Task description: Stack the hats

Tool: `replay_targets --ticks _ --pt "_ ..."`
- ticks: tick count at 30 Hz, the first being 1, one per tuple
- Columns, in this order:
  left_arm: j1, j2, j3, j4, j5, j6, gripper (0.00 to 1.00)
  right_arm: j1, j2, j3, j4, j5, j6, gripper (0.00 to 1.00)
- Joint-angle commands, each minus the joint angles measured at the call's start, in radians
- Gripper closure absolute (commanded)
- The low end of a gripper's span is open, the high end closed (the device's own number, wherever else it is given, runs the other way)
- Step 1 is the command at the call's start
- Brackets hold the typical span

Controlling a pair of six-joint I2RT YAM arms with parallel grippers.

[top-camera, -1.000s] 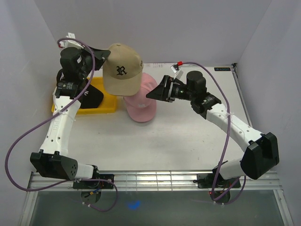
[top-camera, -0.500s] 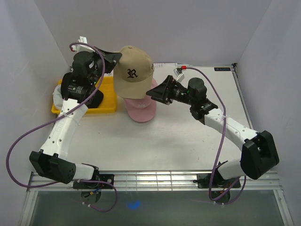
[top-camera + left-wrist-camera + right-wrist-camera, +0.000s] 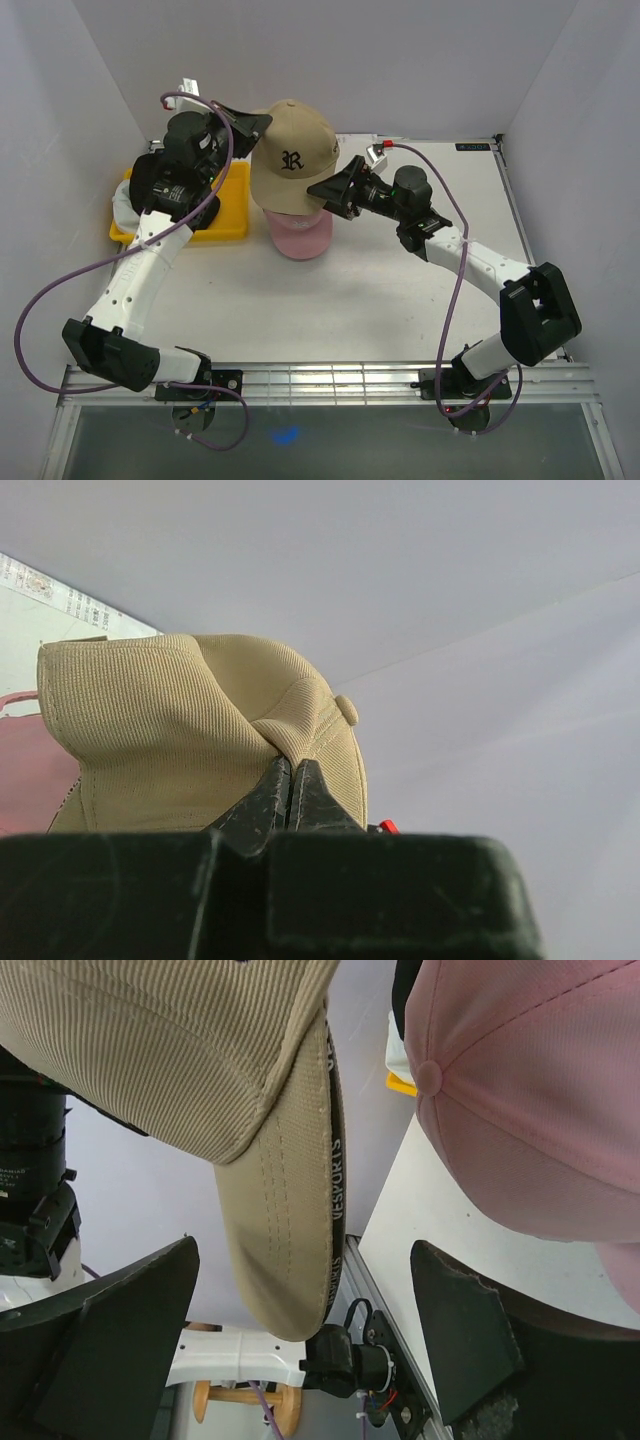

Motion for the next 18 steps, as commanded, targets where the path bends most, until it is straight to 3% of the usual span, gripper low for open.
replay_targets --ticks 1,10,17,18 --pt "-0.007 -0.044 -0.006 0.033 -0.01 0.003 1.0 -0.002 -0.002 -0.001 0.117 0.013 0.035 0.08" --pt "-0.008 -0.083 -0.089 0.039 -0.01 0.016 1.0 -0.002 -0.009 -0.003 0.14 0.014 0.047 0.0" --pt "-0.008 -0.1 -0.117 0.044 -0.01 0.032 1.0 -0.002 0.001 -0.006 0.154 -0.006 0.057 0.32" --pt "-0.008 -0.103 -0.117 0.042 -0.01 0.035 1.0 -0.002 0.005 -0.001 0.154 -0.017 0.057 0.4"
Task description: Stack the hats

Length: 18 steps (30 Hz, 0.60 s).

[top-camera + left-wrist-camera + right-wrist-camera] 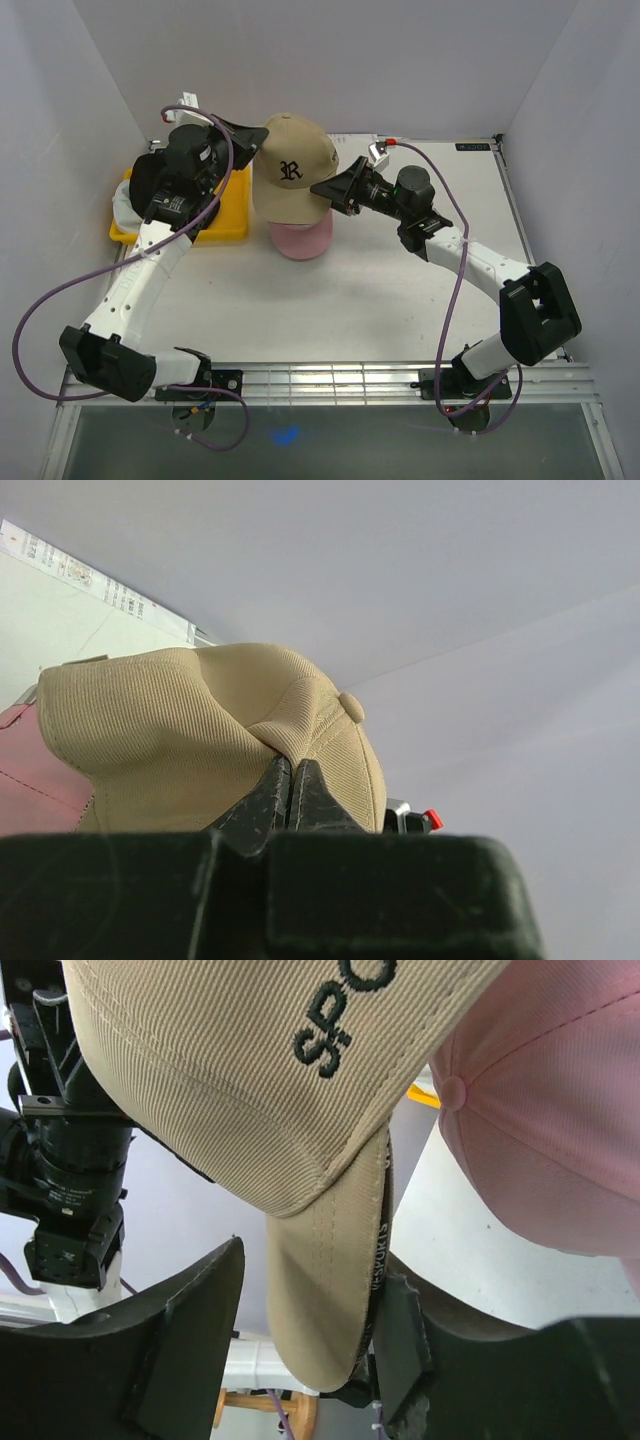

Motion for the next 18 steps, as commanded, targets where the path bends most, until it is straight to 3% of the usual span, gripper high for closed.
replay_targets --ticks 1,5,6,9,14,16,18 --pt "-0.007 -0.054 -0.008 0.028 0.004 0.028 1.0 0.0 0.009 0.02 0.076 -0.022 0.005 0.44" --pt "-0.007 -0.047 0.021 0.016 0.004 0.055 1.0 -0.008 0.041 0.072 0.05 -0.069 0.007 0.63" --pt "-0.007 -0.044 0.033 0.007 0.004 0.06 1.0 -0.009 0.049 0.081 0.042 -0.09 0.008 0.73" --pt "-0.007 -0.018 0.087 -0.033 0.004 0.084 1.0 -0.02 0.076 0.112 0.042 -0.132 0.034 0.88" --pt "-0.007 0.034 0.178 -0.124 0.012 0.127 1.0 -0.043 0.102 0.121 0.124 -0.184 0.132 0.92" --pt "-0.007 0.045 0.21 -0.142 0.013 0.146 0.91 -0.048 0.116 0.134 0.177 -0.207 0.192 0.92" --pt "-0.007 0.055 0.23 -0.162 0.015 0.166 0.68 -0.049 0.133 0.156 0.222 -0.227 0.229 0.92"
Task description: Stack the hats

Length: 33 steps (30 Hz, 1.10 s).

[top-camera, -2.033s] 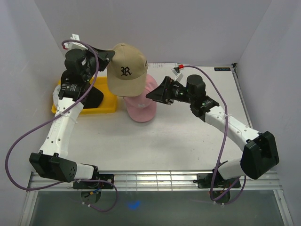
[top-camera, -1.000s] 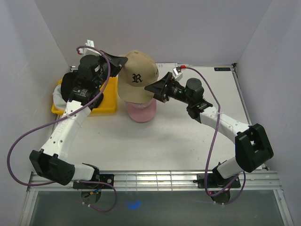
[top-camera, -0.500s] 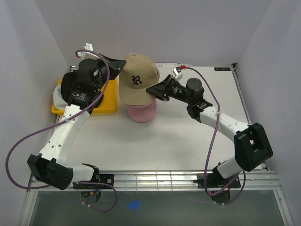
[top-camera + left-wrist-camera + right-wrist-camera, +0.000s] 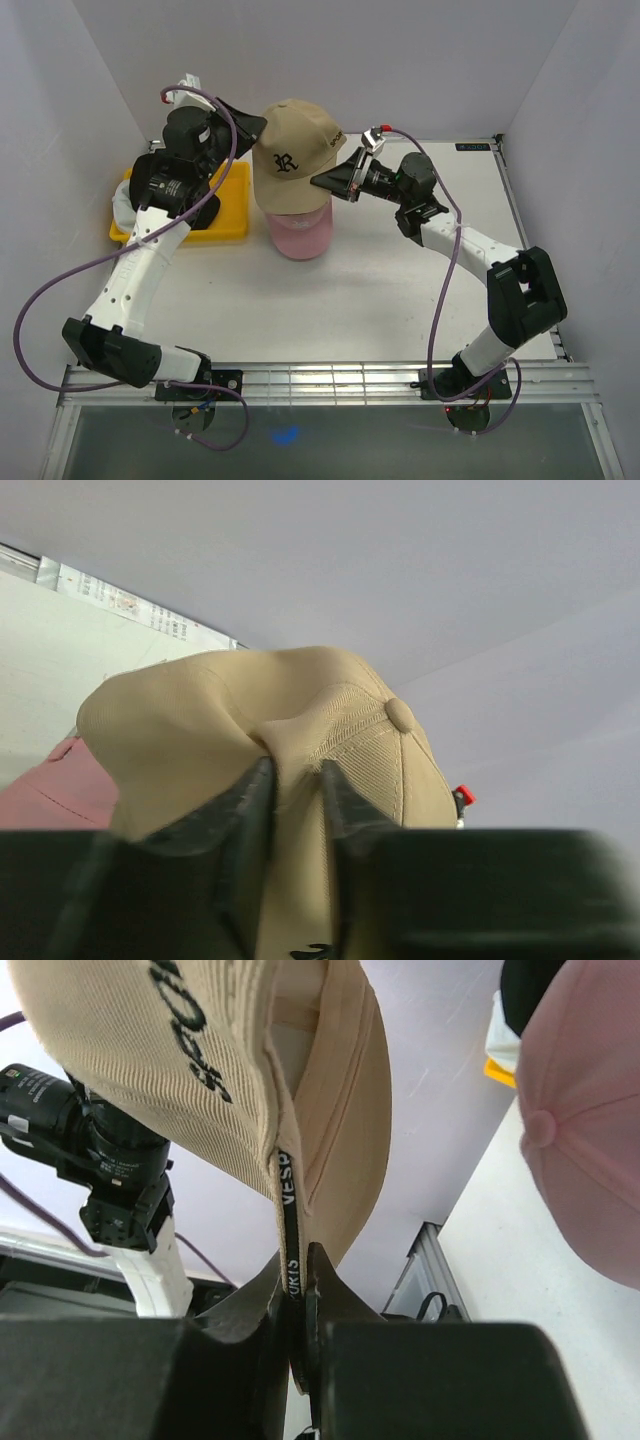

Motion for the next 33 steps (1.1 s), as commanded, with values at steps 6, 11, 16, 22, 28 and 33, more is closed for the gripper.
replay_targets --ticks 6,11,16,22,28,33 --pt "-0.01 -0.015 0.14 -0.077 0.027 0.082 0.24 -0.01 0.075 0.111 0.187 -0.087 0.227 0.92" --pt "-0.01 -0.042 0.174 -0.129 -0.021 0.093 0.21 -0.044 0.113 0.151 0.299 -0.088 0.413 0.92" --pt "-0.01 -0.146 0.059 -0.16 -0.055 0.061 0.21 -0.066 0.147 0.167 0.352 -0.124 0.504 0.92" --pt "-0.008 -0.26 -0.128 -0.131 -0.032 0.043 0.18 -0.078 0.149 0.101 0.414 -0.128 0.527 0.92" --pt "-0.007 -0.317 -0.301 -0.059 0.072 -0.019 0.17 -0.078 0.188 0.088 0.514 -0.133 0.573 0.92" --pt "-0.007 -0.348 -0.406 0.028 0.169 -0.08 0.15 -0.078 0.216 0.078 0.566 -0.147 0.583 0.92"
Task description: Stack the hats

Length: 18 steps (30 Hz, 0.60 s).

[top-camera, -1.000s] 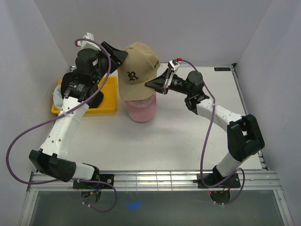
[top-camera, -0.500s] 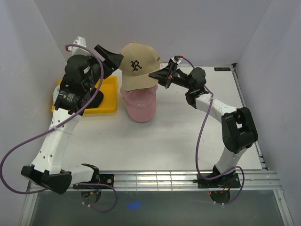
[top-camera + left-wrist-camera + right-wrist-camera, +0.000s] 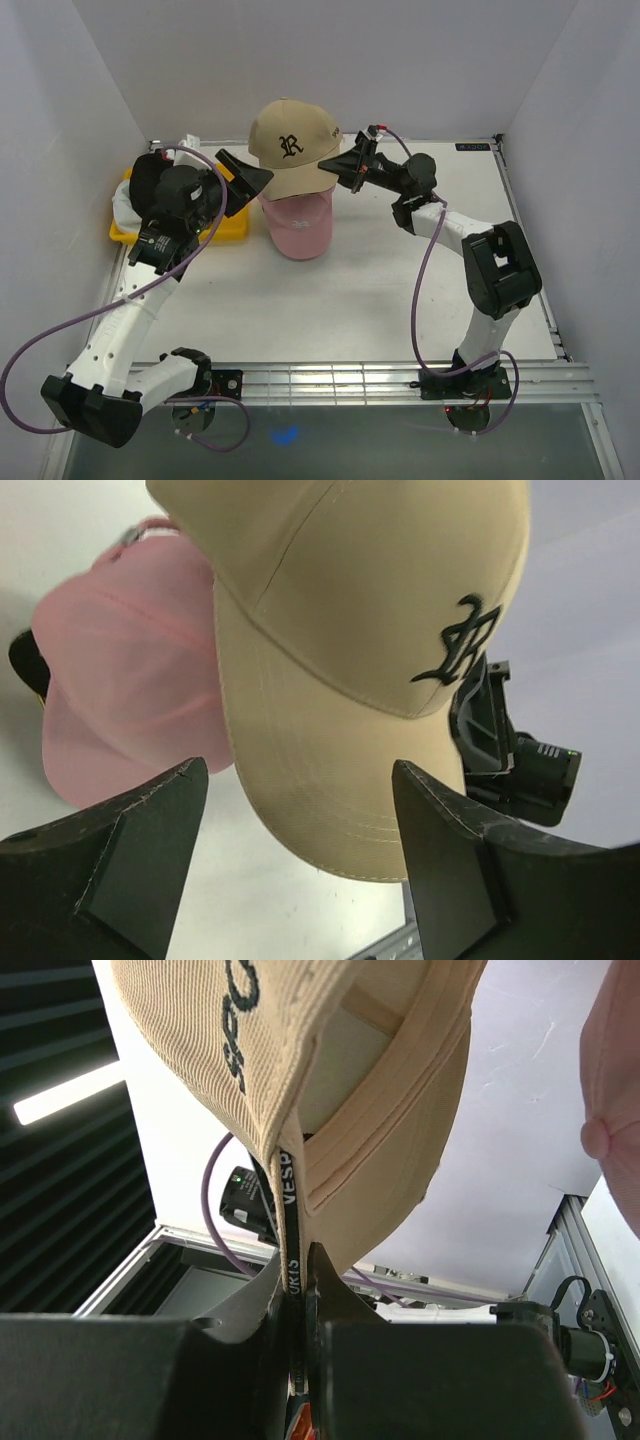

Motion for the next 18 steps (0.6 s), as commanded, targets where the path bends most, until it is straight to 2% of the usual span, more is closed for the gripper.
replay_targets --ticks 1,7,13,18 --pt "-0.002 -0.038 -0.037 0.078 0.087 -0.052 0.15 0.0 0.01 -0.008 0.149 -0.012 0.03 0.92" --pt "0.001 -0.052 -0.065 0.092 0.093 -0.054 0.14 0.0 0.035 -0.033 0.206 -0.007 0.044 0.92" --pt "0.012 -0.053 -0.142 0.149 0.142 -0.108 0.13 0.0 0.047 -0.065 0.261 0.001 0.07 0.92" --pt "0.015 -0.09 -0.203 0.157 0.126 -0.126 0.14 0.0 0.064 -0.056 0.28 -0.001 0.076 0.92"
